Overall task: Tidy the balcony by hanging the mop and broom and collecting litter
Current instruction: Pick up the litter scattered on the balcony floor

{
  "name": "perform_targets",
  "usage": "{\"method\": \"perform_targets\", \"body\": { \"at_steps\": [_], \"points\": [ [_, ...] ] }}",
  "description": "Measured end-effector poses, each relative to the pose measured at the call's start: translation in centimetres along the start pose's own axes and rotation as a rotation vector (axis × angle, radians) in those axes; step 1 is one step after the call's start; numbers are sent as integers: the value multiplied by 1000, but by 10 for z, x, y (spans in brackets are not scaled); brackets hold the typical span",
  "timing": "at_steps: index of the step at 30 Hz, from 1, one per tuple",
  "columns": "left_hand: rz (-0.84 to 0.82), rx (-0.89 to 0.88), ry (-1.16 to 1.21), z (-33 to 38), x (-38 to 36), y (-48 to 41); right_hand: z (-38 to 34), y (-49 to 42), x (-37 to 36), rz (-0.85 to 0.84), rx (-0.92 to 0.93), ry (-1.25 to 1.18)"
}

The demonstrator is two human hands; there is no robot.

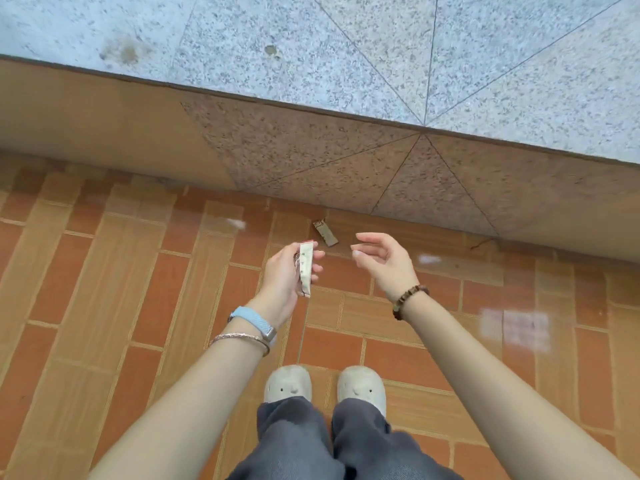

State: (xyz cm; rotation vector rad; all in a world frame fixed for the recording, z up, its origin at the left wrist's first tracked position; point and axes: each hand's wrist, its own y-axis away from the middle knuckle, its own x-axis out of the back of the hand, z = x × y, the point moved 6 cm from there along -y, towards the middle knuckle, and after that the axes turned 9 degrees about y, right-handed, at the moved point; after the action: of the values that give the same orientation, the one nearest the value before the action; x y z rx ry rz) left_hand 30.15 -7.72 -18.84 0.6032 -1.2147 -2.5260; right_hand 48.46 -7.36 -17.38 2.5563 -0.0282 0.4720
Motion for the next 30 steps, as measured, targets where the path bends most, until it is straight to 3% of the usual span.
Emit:
{"method": "perform_targets", "body": {
  "at_steps": [6, 12, 19, 30],
  "points": [
    [14, -6, 22, -43, 41, -105, 105, -93, -42, 34, 61, 251],
    [-40, -51, 81, -72, 82, -185, 158, -170, -77, 114, 160, 453],
    [-51, -30, 104, -88, 105, -213, 166, -211, -107, 230, 218, 641],
    [-65, -104, 195, -71, 131, -203, 162, -228, -135, 237, 203, 693]
  ]
}}
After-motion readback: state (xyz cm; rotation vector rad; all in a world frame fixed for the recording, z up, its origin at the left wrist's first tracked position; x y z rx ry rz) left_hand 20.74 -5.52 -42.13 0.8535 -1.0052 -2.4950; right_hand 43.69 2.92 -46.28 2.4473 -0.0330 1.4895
